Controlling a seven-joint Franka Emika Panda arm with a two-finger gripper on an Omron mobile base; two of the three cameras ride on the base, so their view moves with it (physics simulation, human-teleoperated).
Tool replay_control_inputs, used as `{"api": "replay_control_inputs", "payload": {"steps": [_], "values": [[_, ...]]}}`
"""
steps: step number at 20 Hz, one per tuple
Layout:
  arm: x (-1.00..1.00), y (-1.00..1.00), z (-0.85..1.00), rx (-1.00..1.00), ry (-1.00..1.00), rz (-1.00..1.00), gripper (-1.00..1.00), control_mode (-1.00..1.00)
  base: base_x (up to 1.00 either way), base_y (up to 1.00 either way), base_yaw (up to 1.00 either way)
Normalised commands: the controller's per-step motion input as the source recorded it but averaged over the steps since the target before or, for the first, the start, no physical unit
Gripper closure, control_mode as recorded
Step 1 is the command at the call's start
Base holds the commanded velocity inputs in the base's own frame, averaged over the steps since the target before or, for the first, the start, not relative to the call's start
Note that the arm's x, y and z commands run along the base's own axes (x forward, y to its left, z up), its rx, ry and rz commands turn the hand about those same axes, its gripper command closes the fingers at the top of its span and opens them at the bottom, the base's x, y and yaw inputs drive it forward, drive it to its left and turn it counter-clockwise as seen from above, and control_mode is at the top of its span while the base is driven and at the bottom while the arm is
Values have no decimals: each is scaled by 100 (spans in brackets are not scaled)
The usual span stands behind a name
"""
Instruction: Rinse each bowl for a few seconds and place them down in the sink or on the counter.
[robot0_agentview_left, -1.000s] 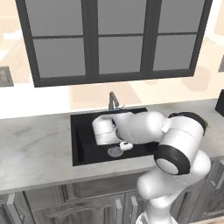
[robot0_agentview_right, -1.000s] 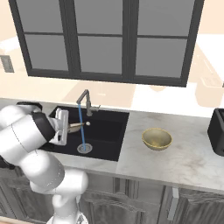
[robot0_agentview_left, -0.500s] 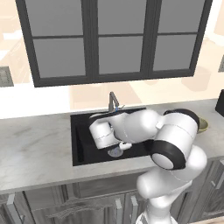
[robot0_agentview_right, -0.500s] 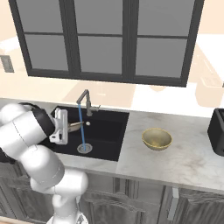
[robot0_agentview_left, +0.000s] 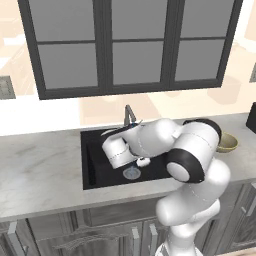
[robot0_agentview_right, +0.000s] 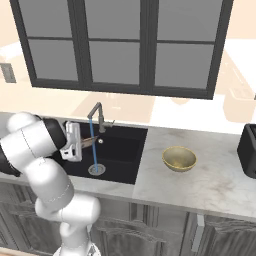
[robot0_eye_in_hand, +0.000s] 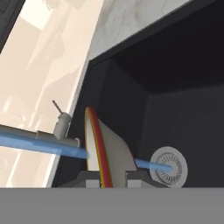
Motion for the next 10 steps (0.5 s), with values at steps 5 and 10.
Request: {"api": "replay_control_inputs", "payload": {"steps": [5,10], "values": [[22,0,0,-3,0,0,100,-100,0,0,0],[15,7,-3,-4,0,0,100,-100,0,0,0]]}}
